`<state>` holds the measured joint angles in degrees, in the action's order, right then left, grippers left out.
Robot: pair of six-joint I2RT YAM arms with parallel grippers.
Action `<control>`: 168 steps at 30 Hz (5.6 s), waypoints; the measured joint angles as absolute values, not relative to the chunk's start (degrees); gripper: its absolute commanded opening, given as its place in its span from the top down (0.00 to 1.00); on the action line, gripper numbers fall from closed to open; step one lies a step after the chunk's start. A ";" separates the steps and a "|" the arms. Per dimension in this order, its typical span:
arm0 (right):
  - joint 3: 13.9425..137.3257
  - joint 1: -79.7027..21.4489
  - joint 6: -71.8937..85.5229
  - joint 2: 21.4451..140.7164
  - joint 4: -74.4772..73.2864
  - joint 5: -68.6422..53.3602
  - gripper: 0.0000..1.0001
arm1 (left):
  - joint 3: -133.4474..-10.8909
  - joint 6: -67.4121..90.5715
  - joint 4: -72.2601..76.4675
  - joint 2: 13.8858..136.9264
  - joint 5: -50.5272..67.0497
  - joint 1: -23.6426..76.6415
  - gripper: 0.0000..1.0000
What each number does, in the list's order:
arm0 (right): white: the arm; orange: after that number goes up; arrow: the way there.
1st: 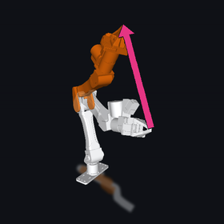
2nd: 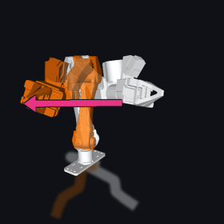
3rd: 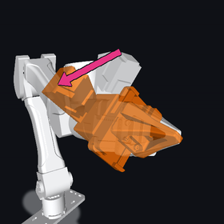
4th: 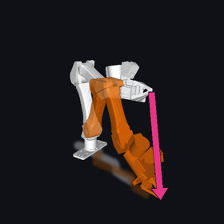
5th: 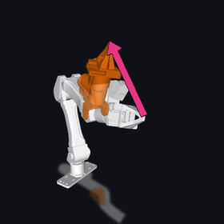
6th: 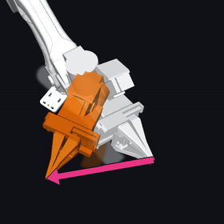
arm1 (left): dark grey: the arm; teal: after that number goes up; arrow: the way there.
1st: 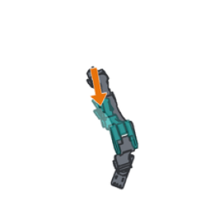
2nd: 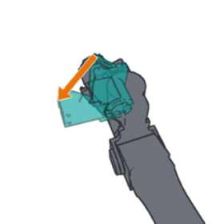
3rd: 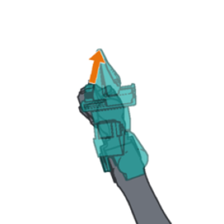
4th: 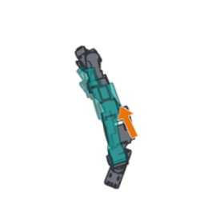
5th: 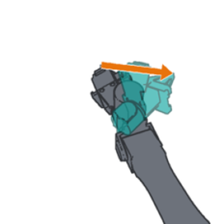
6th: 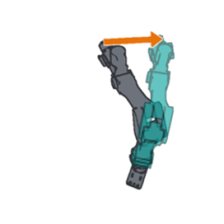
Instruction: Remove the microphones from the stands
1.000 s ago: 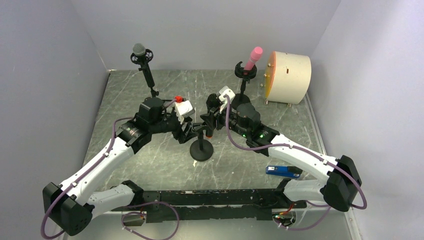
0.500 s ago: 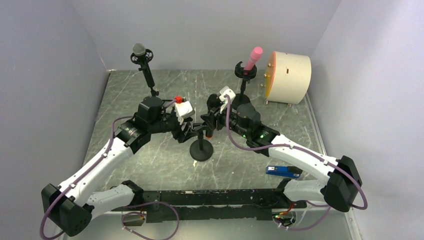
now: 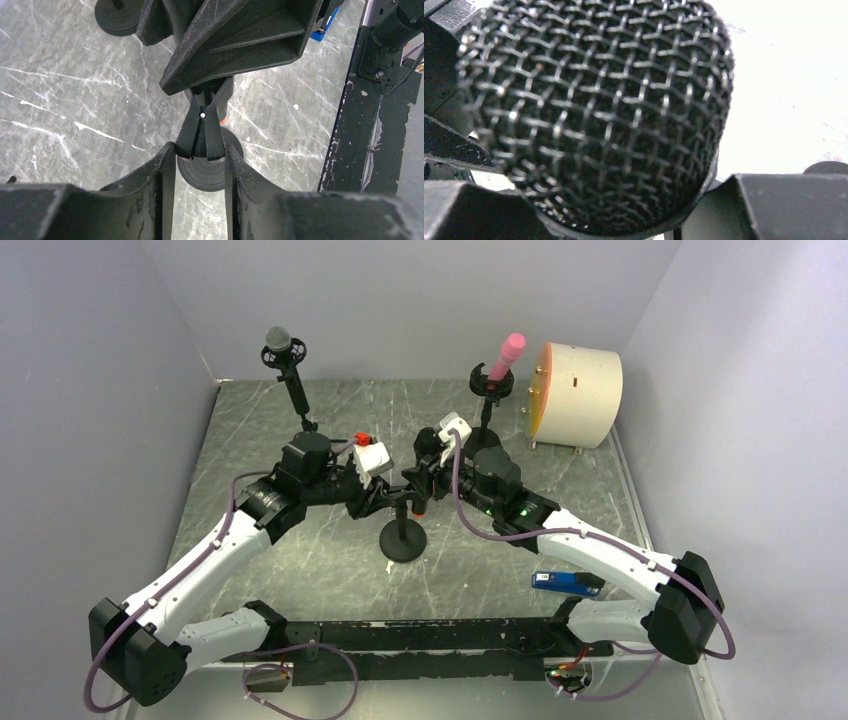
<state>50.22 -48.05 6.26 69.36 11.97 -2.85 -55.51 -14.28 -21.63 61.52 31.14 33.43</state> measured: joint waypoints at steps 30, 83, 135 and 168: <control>50.37 -48.10 8.03 69.34 7.70 0.97 0.80 | -57.17 -14.35 -23.00 62.87 29.78 34.59 0.97; 30.65 -27.00 28.58 69.45 -14.46 -0.05 0.62 | -42.17 -4.78 -27.83 37.39 3.36 35.14 0.11; 41.04 -37.23 29.58 79.81 -24.34 18.48 0.83 | -42.11 -3.60 -30.72 36.10 -5.74 35.14 0.12; 39.72 -21.78 32.05 73.23 -36.18 17.41 0.70 | -42.11 -3.60 -31.18 38.09 -5.56 35.14 0.14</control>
<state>39.72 -21.78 32.05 73.23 -36.18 17.41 -42.11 -3.60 -31.18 38.09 -5.56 35.14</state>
